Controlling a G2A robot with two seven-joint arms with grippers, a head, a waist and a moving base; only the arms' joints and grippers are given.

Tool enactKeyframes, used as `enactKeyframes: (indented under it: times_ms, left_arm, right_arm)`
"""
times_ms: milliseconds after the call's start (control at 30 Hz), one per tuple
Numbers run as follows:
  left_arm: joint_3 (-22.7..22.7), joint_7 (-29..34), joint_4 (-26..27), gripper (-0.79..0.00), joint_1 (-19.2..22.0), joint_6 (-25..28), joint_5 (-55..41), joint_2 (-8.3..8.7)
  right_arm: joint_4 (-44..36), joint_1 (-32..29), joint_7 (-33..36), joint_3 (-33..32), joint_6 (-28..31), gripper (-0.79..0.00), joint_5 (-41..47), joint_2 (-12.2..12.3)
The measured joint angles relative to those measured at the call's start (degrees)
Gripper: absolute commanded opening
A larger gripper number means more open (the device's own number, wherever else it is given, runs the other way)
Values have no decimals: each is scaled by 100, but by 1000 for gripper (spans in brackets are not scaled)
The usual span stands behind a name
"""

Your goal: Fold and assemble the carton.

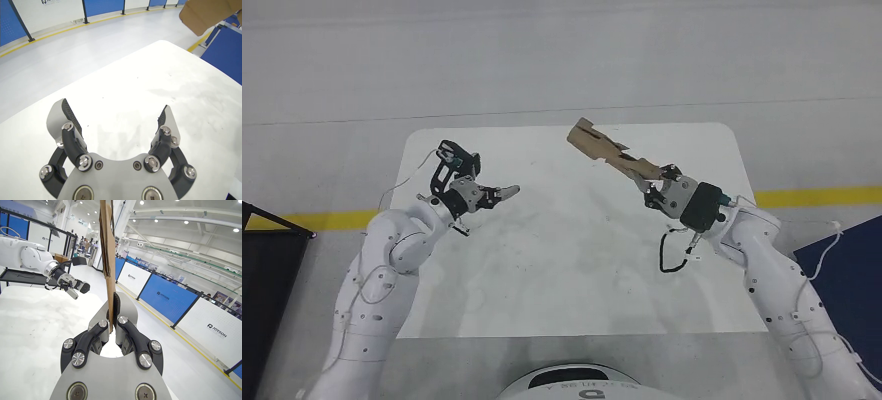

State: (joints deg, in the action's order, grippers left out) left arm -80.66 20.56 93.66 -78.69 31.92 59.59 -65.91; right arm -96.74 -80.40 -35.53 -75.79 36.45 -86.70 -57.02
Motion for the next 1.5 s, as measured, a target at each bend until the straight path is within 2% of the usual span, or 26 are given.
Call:
enactKeyframes:
  times_ms: [67,133,200,267,367,433,500,633,733,800,833,867,967,1000,1033,1067,1200,1333,1433,1467,1500]
  left_arm:
    - [40,-31,-71,0,-56,310,-306,2]
    - [85,174,-375,0,19,1100,-1142,25]
    - [194,526,-911,0,273,2050,-2188,68]
    - [385,925,-1357,-46,577,2539,-3017,114]
    - [874,1724,-1695,-62,1021,2625,-4407,200]
    - [1236,2323,-1705,-25,1206,2608,-5416,251]
    - [1601,2717,-1694,-25,1319,2607,-6380,293]
    - [2314,2571,-1736,-37,1571,2608,-7487,371]
    - [2743,2570,-1804,-62,1800,2608,-7781,382]
    - [2949,2573,-1832,-40,1934,2608,-7940,347]
    - [3012,2573,-1860,-58,1977,2608,-8009,322]
    - [3059,2573,-1915,-117,2015,2608,-8054,291]
    - [3008,2572,-2159,-139,2091,2608,-8222,138]
    - [2922,2567,-2249,-200,2109,2608,-8329,65]
    - [2849,2555,-2294,-342,2116,2608,-8344,11]
    - [2775,2547,-2318,-403,2119,2608,-8296,-41]
    - [2478,2510,-2275,-409,2082,2608,-7869,-242]
    - [2400,2575,-2214,-428,2074,2608,-7603,-373]
    - [2361,2569,-2278,-526,2080,2608,-7331,-460]
    - [2341,2556,-2301,-643,2078,2608,-7260,-485]
    - [2314,2527,-2326,-708,2069,2608,-7188,-519]
  right_arm:
    - [38,-27,32,65,136,-785,132,-9]
    - [171,12,174,228,756,-785,599,-17]
    - [441,152,554,432,1671,-785,1207,-23]
    - [640,323,860,578,2132,-785,1755,-42]
    - [800,576,1058,787,2170,-785,2541,-75]
    - [864,692,1035,917,2153,-785,2944,-95]
    - [955,794,1015,1048,2153,-785,3241,-118]
    - [1165,957,943,1210,2154,-785,3572,-187]
    - [1259,1052,868,1422,2155,-785,3868,-260]
    - [1359,1150,903,1600,2155,-785,4058,-313]
    - [1423,1201,928,1671,2155,-785,4138,-337]
    - [1489,1252,943,1740,2155,-785,4224,-364]
    - [1687,1425,1018,1964,2154,-785,4432,-455]
    - [1755,1484,1038,2040,2154,-785,4494,-491]
    - [1805,1526,1053,2087,2154,-785,4532,-516]
    - [1858,1565,1071,2124,2154,-785,4557,-538]
    - [2092,1711,1158,2229,2153,-785,4660,-627]
    - [2202,1787,1194,2300,2155,-785,4788,-692]
    - [2260,1822,1204,2319,2155,-785,4863,-725]
    - [2271,1828,1198,2319,2155,-785,4889,-733]
    - [2283,1834,1197,2316,2155,-785,4912,-740]
